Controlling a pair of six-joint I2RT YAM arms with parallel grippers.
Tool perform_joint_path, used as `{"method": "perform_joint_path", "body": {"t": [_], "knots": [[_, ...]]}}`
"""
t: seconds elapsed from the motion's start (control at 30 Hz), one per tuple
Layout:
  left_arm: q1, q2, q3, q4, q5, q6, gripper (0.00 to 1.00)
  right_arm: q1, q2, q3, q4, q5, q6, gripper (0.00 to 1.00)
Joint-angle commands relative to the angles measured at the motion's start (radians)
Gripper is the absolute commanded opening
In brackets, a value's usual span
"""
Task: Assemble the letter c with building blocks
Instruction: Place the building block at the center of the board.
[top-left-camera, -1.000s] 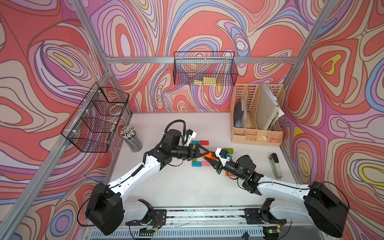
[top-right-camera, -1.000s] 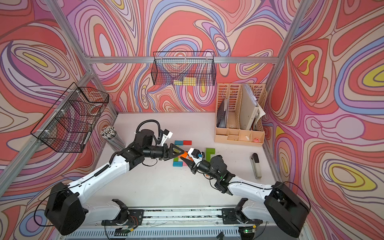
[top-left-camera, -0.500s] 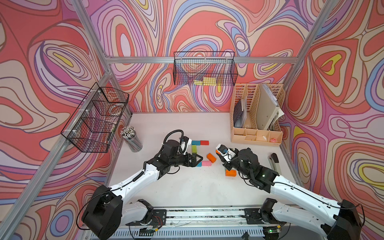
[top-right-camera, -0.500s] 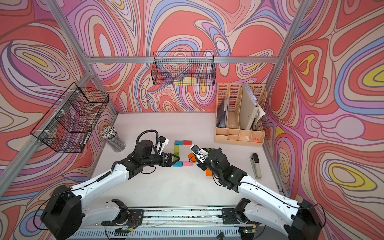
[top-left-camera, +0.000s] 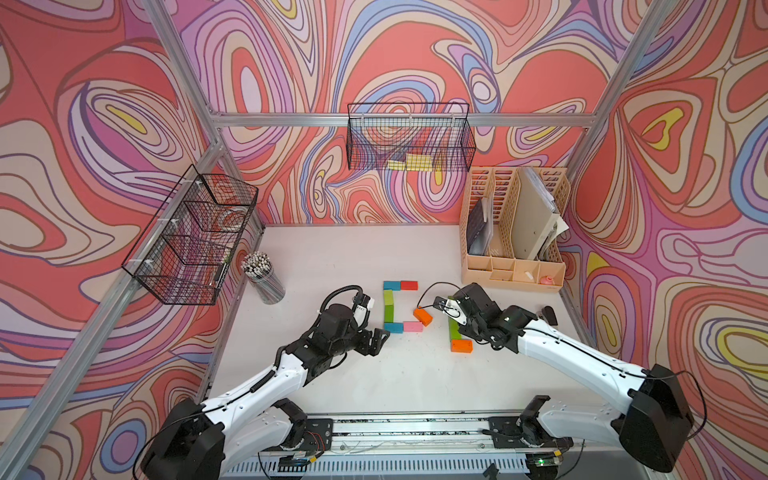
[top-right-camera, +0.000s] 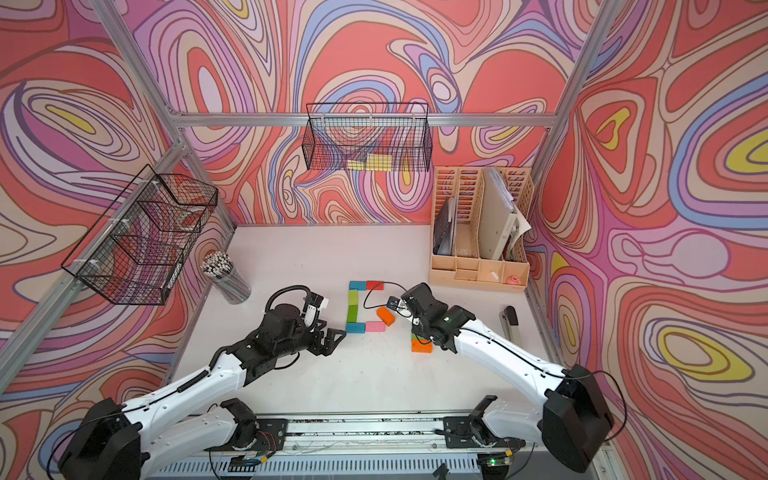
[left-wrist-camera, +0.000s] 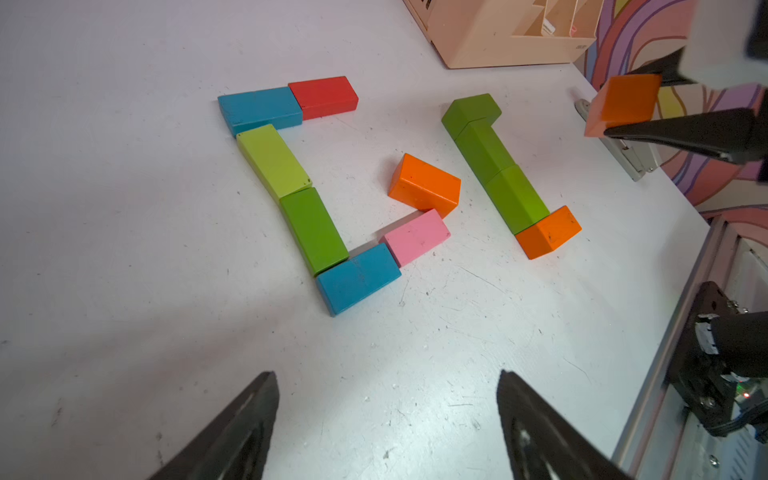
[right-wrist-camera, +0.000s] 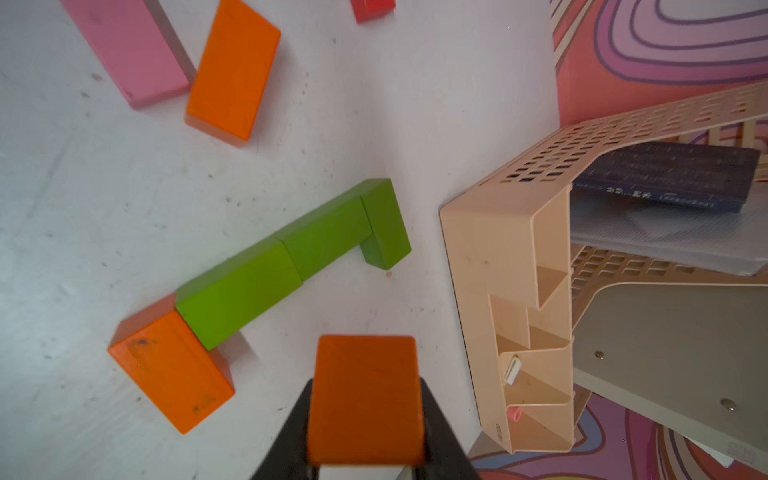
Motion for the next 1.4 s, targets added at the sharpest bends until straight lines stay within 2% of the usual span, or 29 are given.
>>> {"method": "perform_joint_path", "body": {"t": [0.0,0.1,0.43,0.77,1.13,1.2,1.37], "knots": [[-0.004,-0.043,-0.014,0.016,-0.059,0.054,0.85,-0.044,0.038,0.034,-0.076,0.002,-0.111,0.18],[-0.004,-0.041,-0.016,0.018,-0.055,0.061,0.85,-0.065,0.114,0.069,-0.104,-0.034,-0.150,0.18],[-0.004,0.005,-0.002,0.027,-0.016,0.058,0.84,-0.124,0.291,0.121,-0.141,0.045,-0.243,0.20],[-0.004,-0.029,-0.018,0.045,0.003,0.051,0.84,-0.163,0.303,0.038,-0.135,0.099,-0.343,0.20],[-0.004,-0.025,-0.020,0.041,0.002,0.060,0.84,-0.178,0.463,0.095,-0.142,0.103,-0.328,0.20],[-0.004,-0.026,-0.020,0.038,0.001,0.063,0.84,-0.179,0.477,0.106,-0.151,0.105,-0.321,0.24],[-0.004,-0.026,-0.020,0.039,0.003,0.063,0.84,-0.181,0.488,0.127,-0.154,0.106,-0.293,0.55]]}}
